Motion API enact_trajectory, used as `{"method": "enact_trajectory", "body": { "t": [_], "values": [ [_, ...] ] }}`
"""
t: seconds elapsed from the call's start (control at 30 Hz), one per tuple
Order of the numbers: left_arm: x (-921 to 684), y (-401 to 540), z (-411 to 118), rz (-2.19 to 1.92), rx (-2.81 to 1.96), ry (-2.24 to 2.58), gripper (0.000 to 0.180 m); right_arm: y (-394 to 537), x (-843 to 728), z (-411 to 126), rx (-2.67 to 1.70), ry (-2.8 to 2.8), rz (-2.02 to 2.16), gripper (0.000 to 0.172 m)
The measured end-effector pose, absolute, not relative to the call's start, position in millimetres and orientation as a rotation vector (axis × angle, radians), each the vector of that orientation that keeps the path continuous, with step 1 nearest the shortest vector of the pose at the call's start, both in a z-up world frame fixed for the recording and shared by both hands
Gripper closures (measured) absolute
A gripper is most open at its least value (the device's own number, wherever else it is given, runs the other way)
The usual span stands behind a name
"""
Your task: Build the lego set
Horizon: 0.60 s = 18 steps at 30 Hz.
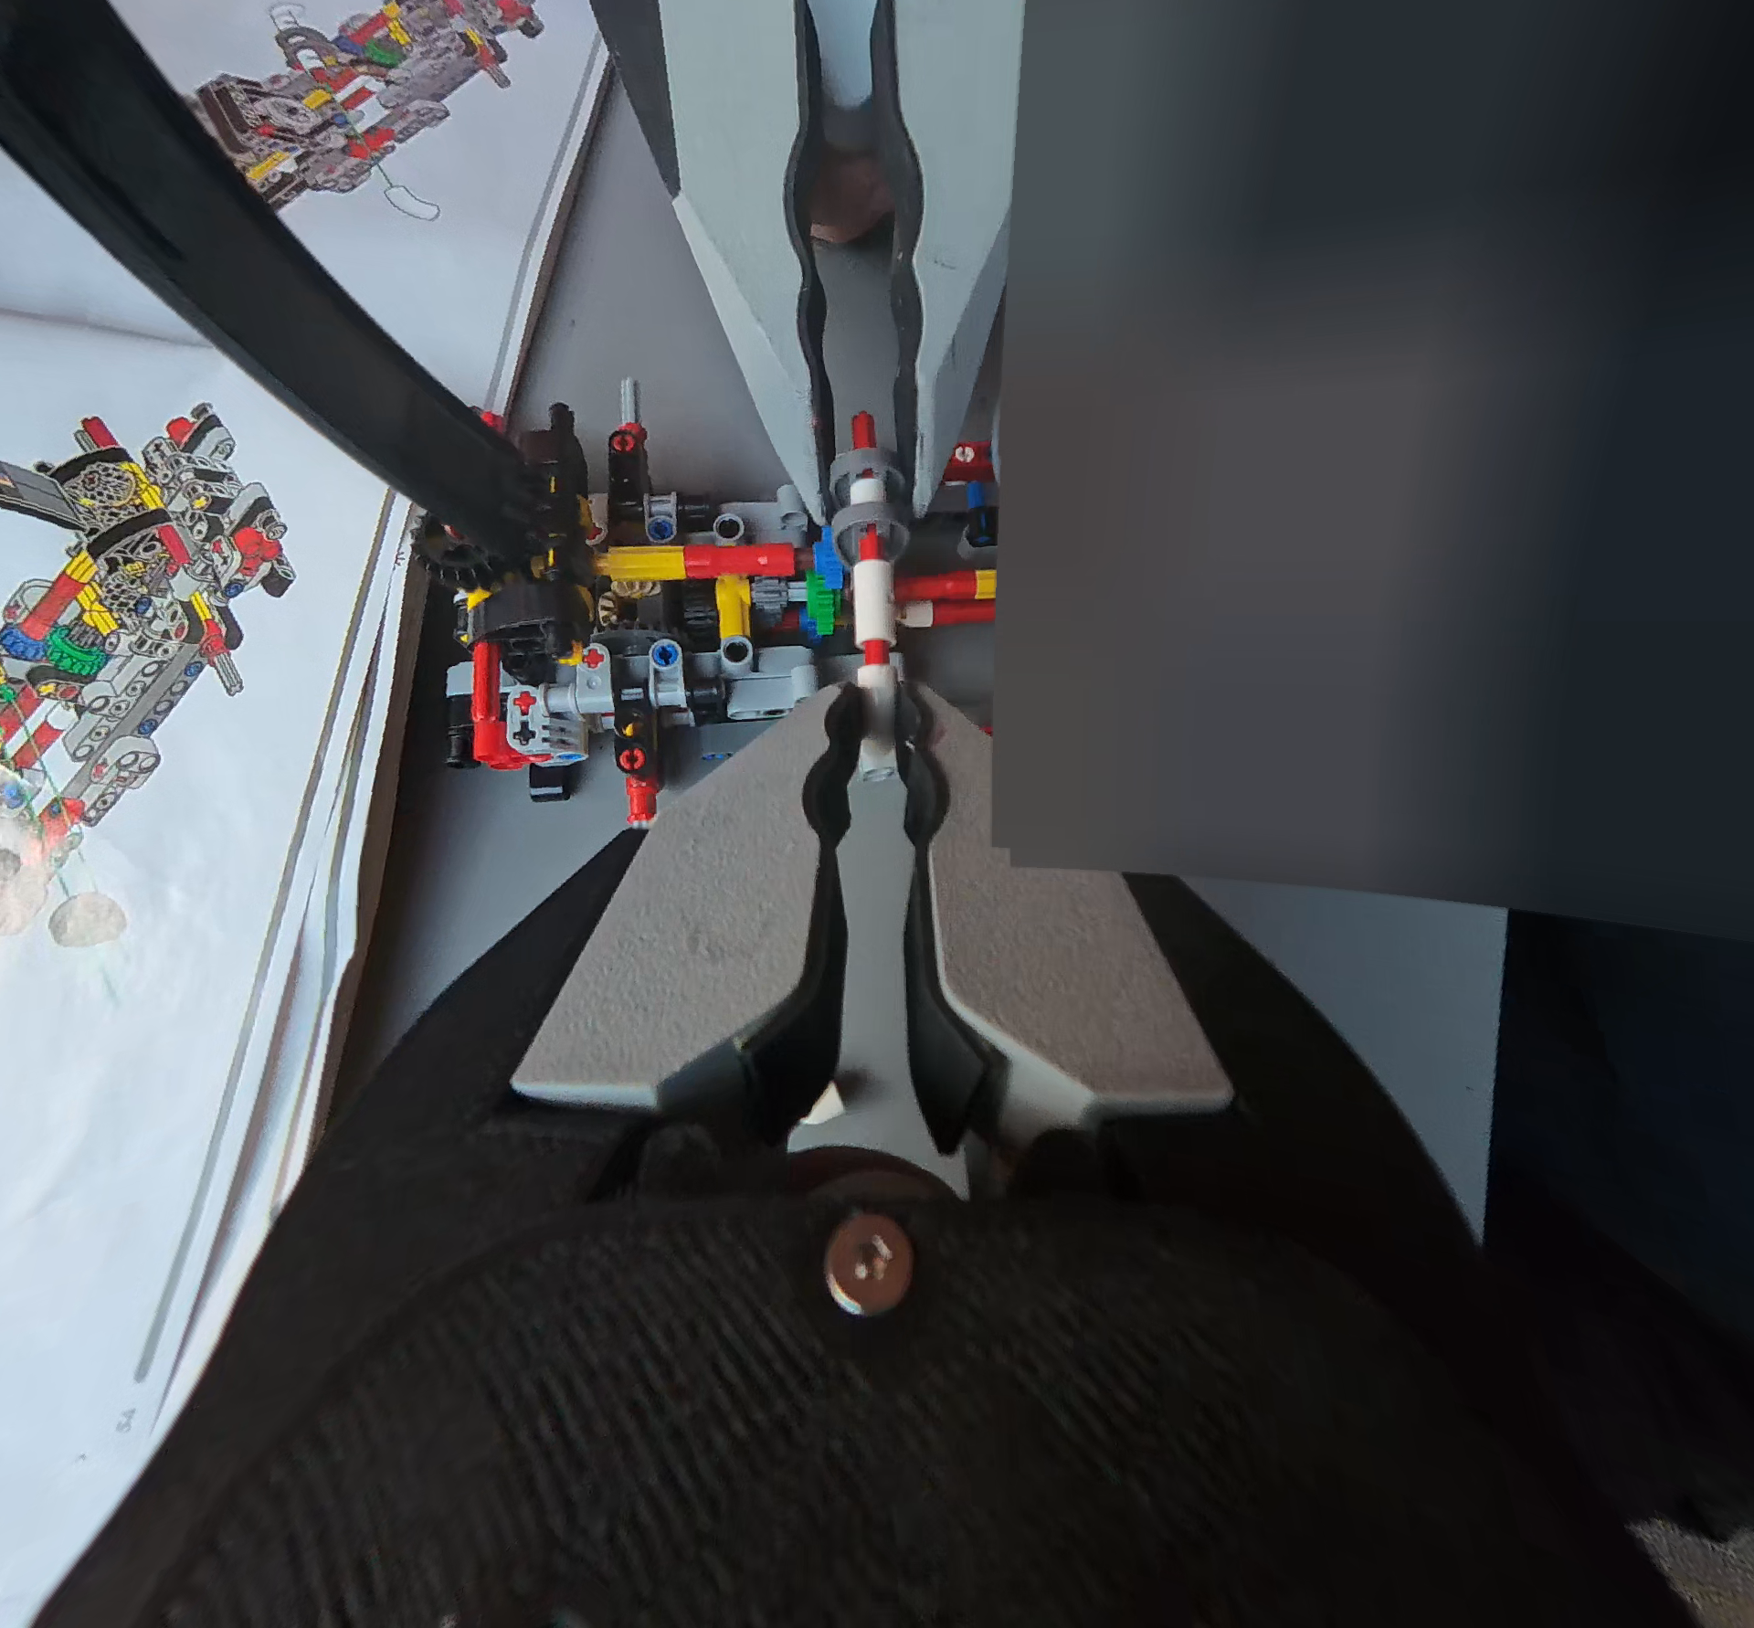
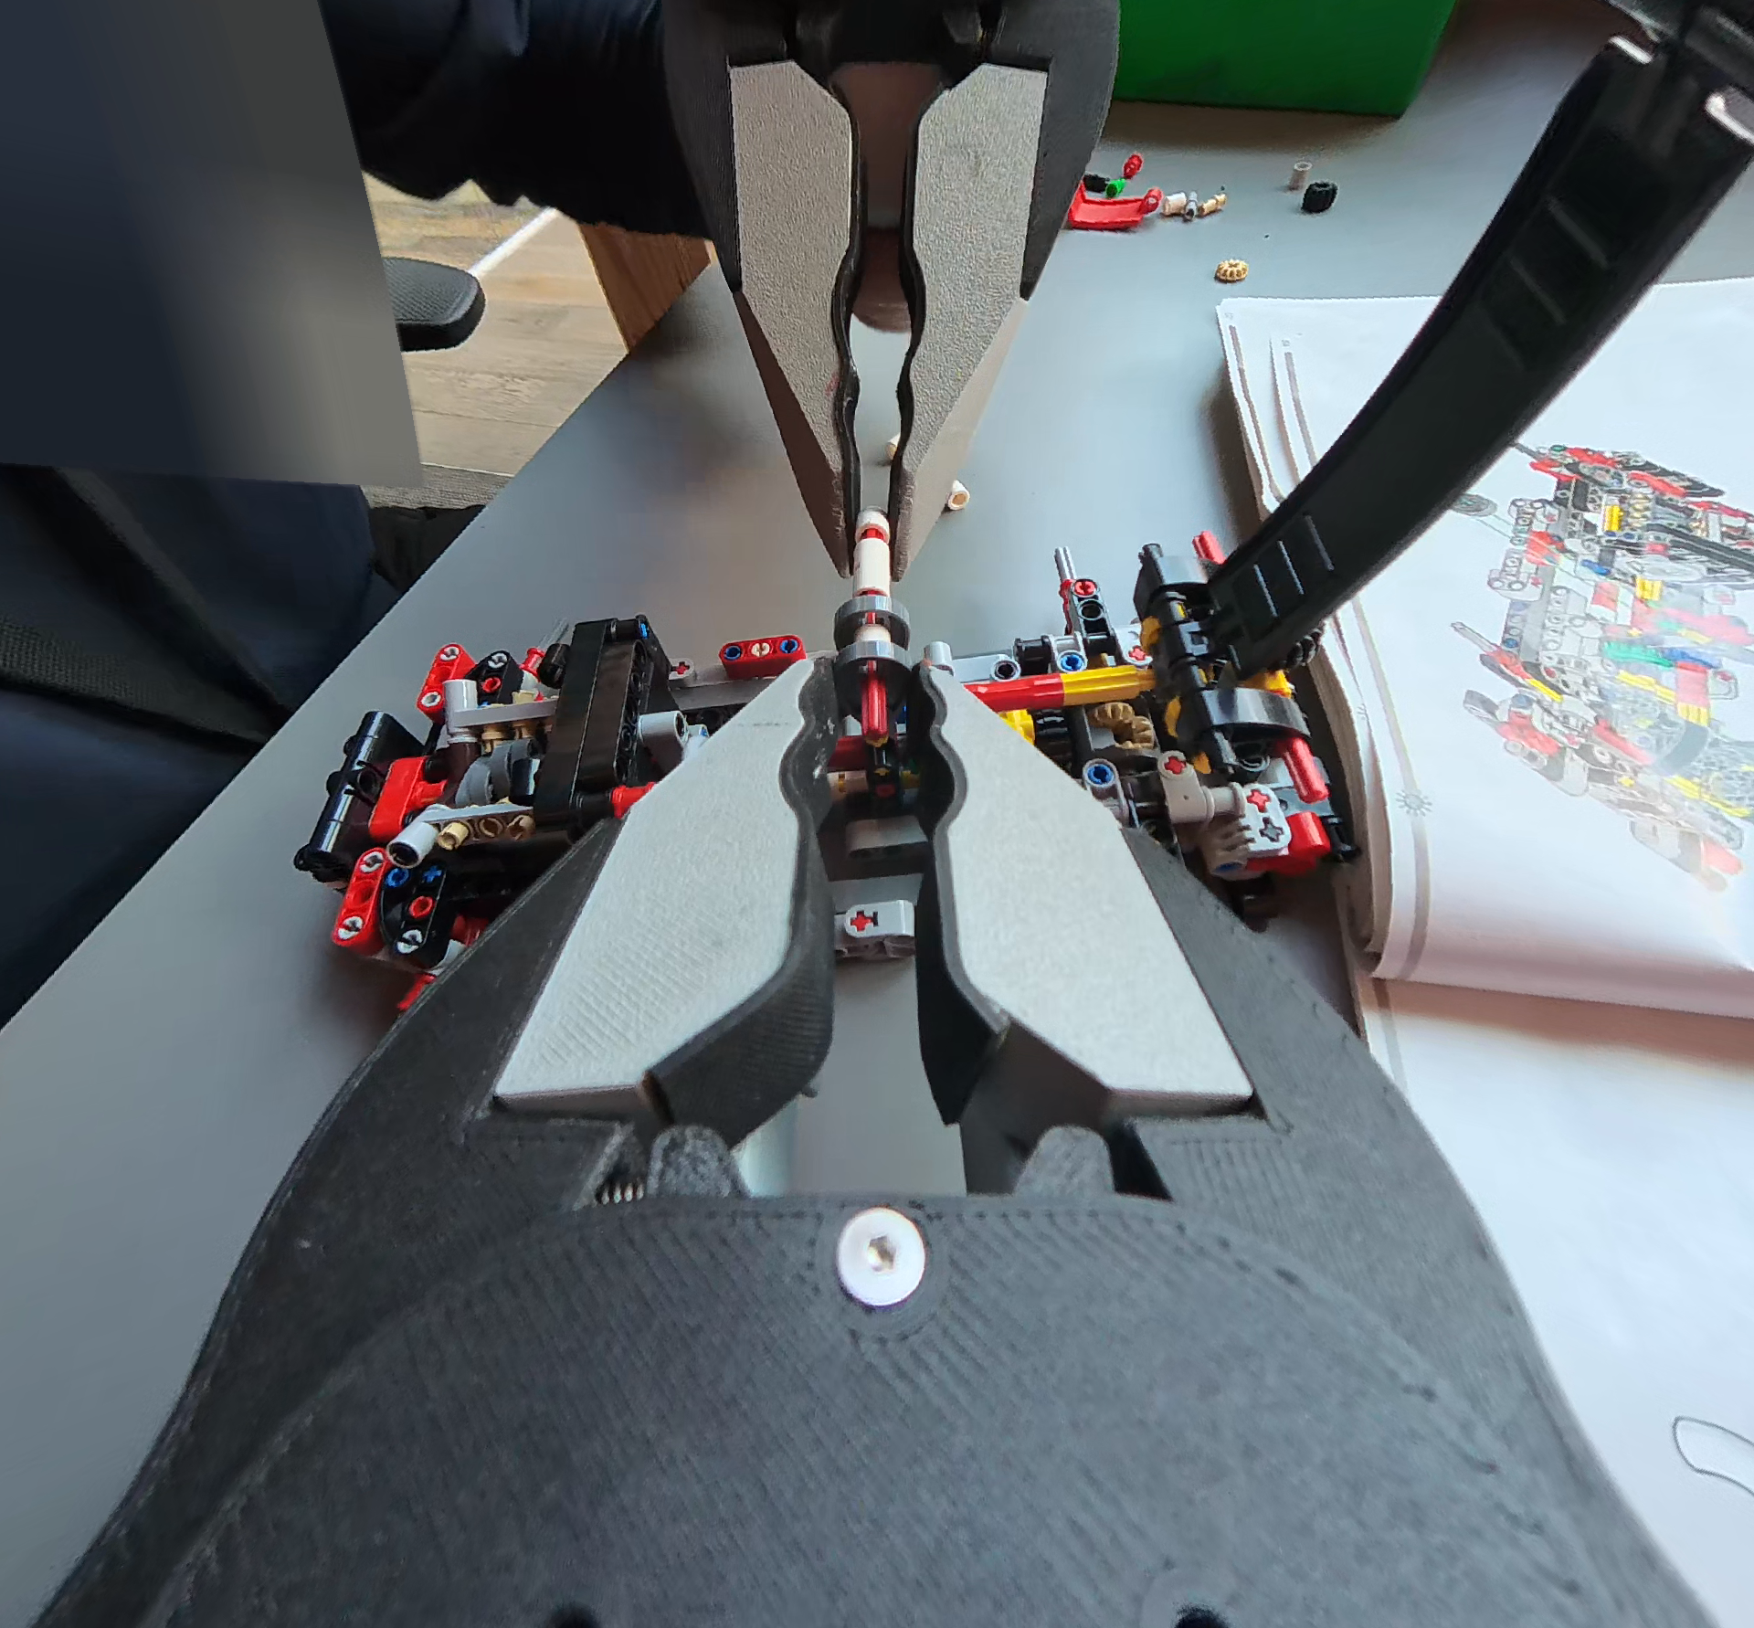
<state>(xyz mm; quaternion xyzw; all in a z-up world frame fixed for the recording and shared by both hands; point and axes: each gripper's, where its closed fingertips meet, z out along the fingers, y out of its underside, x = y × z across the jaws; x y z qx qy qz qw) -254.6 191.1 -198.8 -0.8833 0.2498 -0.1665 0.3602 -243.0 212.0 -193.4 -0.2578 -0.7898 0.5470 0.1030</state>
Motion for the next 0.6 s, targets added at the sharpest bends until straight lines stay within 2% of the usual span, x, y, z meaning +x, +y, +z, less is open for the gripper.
{"method": "enact_trajectory", "body": {
  "t": [0.6],
  "values": [
    [-244.7,204.7,-195.3,-0.429,-2.329,0.682,0.179,212.7,-241.7,-193.6,-0.747,-2.329,1.6,0.159]
  ]
}}
